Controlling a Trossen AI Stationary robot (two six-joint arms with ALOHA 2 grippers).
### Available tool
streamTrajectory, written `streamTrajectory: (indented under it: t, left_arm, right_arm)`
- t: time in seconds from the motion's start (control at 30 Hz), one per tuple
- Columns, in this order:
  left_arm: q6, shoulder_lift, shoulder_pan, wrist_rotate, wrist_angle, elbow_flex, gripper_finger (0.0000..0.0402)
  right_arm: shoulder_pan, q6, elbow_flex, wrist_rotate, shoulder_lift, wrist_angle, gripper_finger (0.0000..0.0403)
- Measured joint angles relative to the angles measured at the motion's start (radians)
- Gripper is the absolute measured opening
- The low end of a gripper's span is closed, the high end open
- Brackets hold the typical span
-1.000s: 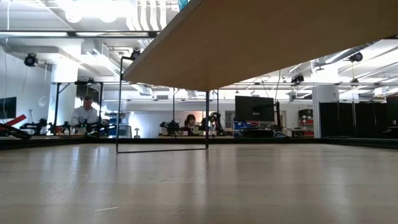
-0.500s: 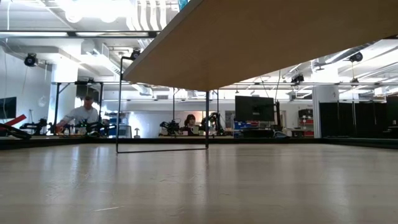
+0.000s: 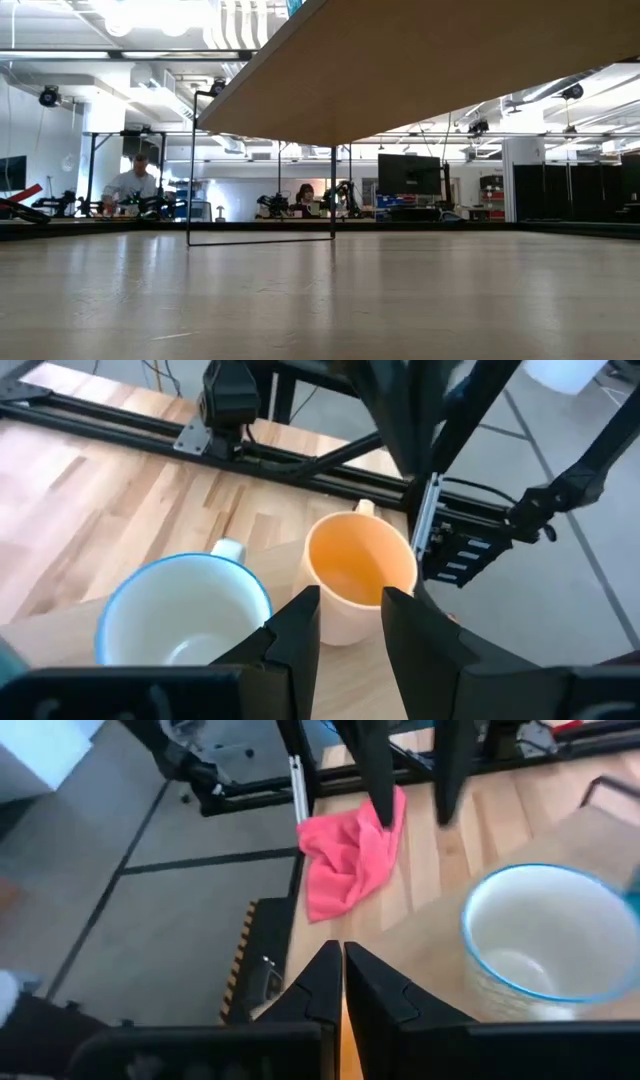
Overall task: Stack small to large cups/mugs on shelf
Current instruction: Return to Home Position
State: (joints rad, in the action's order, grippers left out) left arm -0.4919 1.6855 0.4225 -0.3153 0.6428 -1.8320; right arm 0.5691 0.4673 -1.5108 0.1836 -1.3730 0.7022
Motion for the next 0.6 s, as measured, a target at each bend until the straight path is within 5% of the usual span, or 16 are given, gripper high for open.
streamTrajectory:
  t: [0.33,0.6]
  left_arm:
    - [0.031,-0.101,-0.004,-0.061,0.205,0.002,0.0095]
    - [0.065,-0.193,-0.003,-0.141,0.238,0.005,0.0095]
  right_arm:
    - [0.001,0.018,0.014,0.026,0.111,0.255,0.0008]
    - [0.000,-0.164,0.132,0.028,0.245,0.086,0.0008]
